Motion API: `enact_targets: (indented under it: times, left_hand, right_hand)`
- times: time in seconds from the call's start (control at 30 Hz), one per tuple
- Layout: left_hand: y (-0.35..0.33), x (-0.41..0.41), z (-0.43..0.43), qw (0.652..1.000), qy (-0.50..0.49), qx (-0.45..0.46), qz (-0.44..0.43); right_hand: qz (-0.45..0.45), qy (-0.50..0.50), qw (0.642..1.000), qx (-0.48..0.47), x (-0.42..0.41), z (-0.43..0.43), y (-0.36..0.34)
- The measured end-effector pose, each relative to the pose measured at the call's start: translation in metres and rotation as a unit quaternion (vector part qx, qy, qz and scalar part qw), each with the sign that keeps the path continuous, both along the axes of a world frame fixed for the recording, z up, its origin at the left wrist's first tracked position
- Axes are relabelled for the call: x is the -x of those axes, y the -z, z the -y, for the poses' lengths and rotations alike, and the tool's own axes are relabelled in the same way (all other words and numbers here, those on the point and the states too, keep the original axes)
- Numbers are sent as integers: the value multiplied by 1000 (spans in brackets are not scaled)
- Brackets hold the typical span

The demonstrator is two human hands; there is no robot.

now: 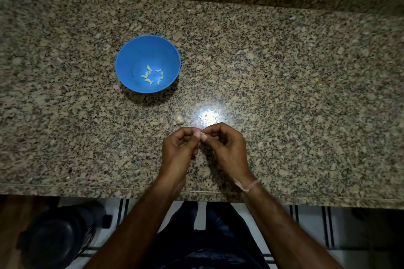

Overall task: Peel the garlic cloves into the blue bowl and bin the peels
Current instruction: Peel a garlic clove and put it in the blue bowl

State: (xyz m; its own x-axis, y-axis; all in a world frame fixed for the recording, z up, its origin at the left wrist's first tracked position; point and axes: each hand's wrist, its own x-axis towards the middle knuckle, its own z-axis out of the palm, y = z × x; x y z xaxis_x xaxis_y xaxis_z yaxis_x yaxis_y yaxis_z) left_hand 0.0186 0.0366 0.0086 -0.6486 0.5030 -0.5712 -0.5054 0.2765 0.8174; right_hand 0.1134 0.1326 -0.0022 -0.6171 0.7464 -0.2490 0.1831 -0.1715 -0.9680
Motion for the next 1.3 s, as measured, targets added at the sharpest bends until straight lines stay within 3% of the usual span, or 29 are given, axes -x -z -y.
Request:
enact_targets:
  times: [0.17, 0.33, 0.47, 0.63, 0.8, 0.97, 1.07, 1.3]
  left_hand:
    - [-2, 3, 3, 986, 52, 25, -157]
    - [1, 2, 4, 977, 71, 41, -196]
    - [2, 2, 5, 984, 76, 15, -160]
    - [7, 0, 6, 998, 54, -7, -18]
    - [10, 1, 6, 999, 26, -22, 40]
    - [10, 3, 5, 999, 38, -24, 28]
    - [7, 2, 5, 998, 50, -18, -14]
    - [2, 1, 6, 962, 101, 57, -249]
  right_hand:
    - [-27, 5, 997, 68, -3, 0, -1]
    - [-11, -14, 999, 43, -2, 0, 0]
    - [-3, -19, 1000, 24, -3, -3, 1]
    - [31, -36, 999, -15, -3, 0, 9]
    - [84, -31, 983, -160, -7, -1, 11]
    - [52, -39, 994, -90, -6, -1, 1]
    - [61, -36, 991, -111, -5, 0, -1]
    - [114, -95, 949, -277, -5, -4, 1]
